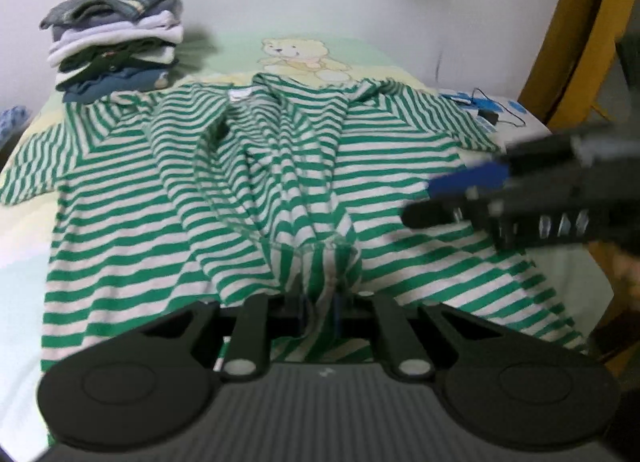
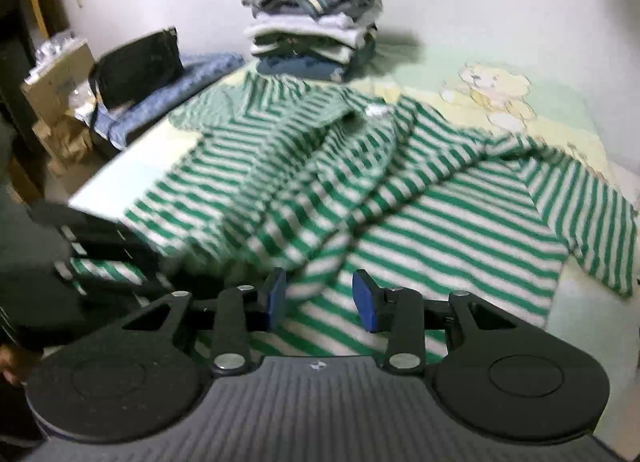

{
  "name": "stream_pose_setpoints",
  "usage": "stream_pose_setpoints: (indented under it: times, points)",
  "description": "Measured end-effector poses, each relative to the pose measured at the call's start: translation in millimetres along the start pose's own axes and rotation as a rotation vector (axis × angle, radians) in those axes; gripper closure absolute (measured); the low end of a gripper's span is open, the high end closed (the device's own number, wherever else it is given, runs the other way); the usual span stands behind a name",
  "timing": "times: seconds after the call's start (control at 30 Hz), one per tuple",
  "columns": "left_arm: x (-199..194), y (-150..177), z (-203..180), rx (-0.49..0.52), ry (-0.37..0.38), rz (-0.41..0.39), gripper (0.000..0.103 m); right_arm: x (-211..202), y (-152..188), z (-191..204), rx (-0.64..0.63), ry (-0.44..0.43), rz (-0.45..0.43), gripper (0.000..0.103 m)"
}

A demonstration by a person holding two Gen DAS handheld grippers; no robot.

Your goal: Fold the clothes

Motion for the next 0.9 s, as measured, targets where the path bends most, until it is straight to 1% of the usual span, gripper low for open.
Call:
stream_pose_setpoints:
  times: [0.1,0.17,0.27,0.3,0.33,0.43,0.47,0.5,0.57,0.63,0.67,0.73,0.8,0.87,0.9]
  points:
    - [8,2,-7,0.042,-0.004,0.008,0.097,5,-6,22,-0.036,-0.067,0.005,0.062]
    - [10,3,-13,0.075,-0.007,-0.001,0.097,13,-7,34,-0.046,-0.097,0.027,0.063]
    - [10,5,-18,0.109,-0.006,-0.011,0.096,27,1,42,-0.026,-0.112,0.078,0.064]
    - [11,7,-18,0.116,-0.006,-0.009,0.094,30,3,41,-0.008,-0.118,0.09,0.065]
    - [11,8,-19,0.123,-0.005,-0.007,0.094,32,5,39,0.012,-0.124,0.102,0.072]
    - [12,14,-19,0.141,0.003,-0.002,0.093,38,11,35,0.072,-0.141,0.137,0.077]
    - [11,15,-19,0.154,0.003,-0.005,0.089,40,13,33,0.092,-0.147,0.148,0.078]
    - [10,17,-20,0.167,0.002,-0.008,0.086,42,15,32,0.112,-0.153,0.16,0.081]
    - [9,20,-23,0.199,-0.005,-0.015,0.083,44,19,31,0.127,-0.159,0.166,0.084]
    - [7,23,-25,0.224,-0.011,-0.021,0.077,45,22,32,0.133,-0.164,0.166,0.097]
    - [6,24,-25,0.229,-0.009,-0.025,0.071,44,23,33,0.134,-0.17,0.162,0.097]
    - [3,25,-23,0.239,-0.011,-0.034,0.062,40,22,34,0.125,-0.176,0.135,0.098]
    - [-2,26,-14,0.231,-0.026,-0.034,0.048,29,16,33,0.121,-0.201,0.083,0.098]
    - [-7,27,-5,0.223,-0.042,-0.034,0.043,15,5,32,0.126,-0.232,0.014,0.099]
    - [-10,27,0,0.219,-0.049,-0.034,0.042,7,-3,32,0.116,-0.231,-0.027,0.099]
Point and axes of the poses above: each gripper's, at about its wrist camera, not at the fingertips, and x roughly the way its jaws point, z to its left, y to its underside, the point moved 4 cm from there along x, roughly the way its jaws point, and after that the axes turned 13 degrees about -y, right-handed, at the moved point
